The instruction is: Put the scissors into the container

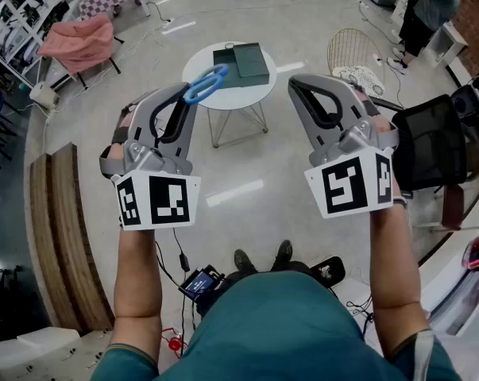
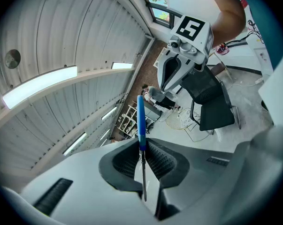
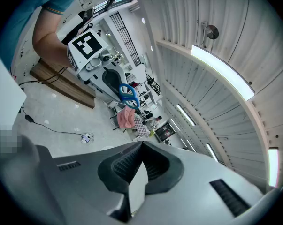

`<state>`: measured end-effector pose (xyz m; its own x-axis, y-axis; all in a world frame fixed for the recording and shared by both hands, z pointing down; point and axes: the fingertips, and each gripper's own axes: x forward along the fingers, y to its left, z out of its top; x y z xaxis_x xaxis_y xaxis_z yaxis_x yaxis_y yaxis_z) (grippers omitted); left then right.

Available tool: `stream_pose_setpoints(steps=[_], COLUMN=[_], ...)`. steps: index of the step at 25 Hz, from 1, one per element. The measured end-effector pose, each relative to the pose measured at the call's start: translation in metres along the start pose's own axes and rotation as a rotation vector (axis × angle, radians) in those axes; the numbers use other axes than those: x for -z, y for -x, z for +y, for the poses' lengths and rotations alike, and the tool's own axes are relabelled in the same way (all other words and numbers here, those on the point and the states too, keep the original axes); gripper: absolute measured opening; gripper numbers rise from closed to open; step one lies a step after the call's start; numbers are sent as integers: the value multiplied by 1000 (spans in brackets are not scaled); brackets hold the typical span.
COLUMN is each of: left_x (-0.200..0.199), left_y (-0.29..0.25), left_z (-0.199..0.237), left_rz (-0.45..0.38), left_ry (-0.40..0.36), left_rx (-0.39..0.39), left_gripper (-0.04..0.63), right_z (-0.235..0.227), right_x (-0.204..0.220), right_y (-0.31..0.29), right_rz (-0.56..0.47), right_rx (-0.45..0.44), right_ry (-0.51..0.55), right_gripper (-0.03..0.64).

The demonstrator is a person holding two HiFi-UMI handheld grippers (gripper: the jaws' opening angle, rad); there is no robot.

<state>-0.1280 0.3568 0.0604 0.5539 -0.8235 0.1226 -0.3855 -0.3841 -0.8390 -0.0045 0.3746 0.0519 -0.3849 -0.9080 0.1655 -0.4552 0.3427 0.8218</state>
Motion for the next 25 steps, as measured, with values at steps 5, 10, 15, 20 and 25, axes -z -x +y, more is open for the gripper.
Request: stream_pose_setpoints(steps=[5,10,15,20,25], left_x=[2,8,20,24,28], left_y=[6,9,10,13,4], left_z=[4,8,5,3,-3], left_rz=[-7,-5,-6,-19,-8], left_ry=[3,9,13,18,28], left_rx=[-2,0,6,15,26], left_gripper=[51,51,51,51,51], right_z=[5,6,14,19,16], right_x=[-5,-10,-10,-11,-1], right_y=[-2,-6,-14,-15,-20], right_rz=[6,14,24,33,38], right_rx=[1,3,4,-7,-11], right_ry=[-2,-5,-12,-44,-48], right_gripper=[35,35,35,37,37])
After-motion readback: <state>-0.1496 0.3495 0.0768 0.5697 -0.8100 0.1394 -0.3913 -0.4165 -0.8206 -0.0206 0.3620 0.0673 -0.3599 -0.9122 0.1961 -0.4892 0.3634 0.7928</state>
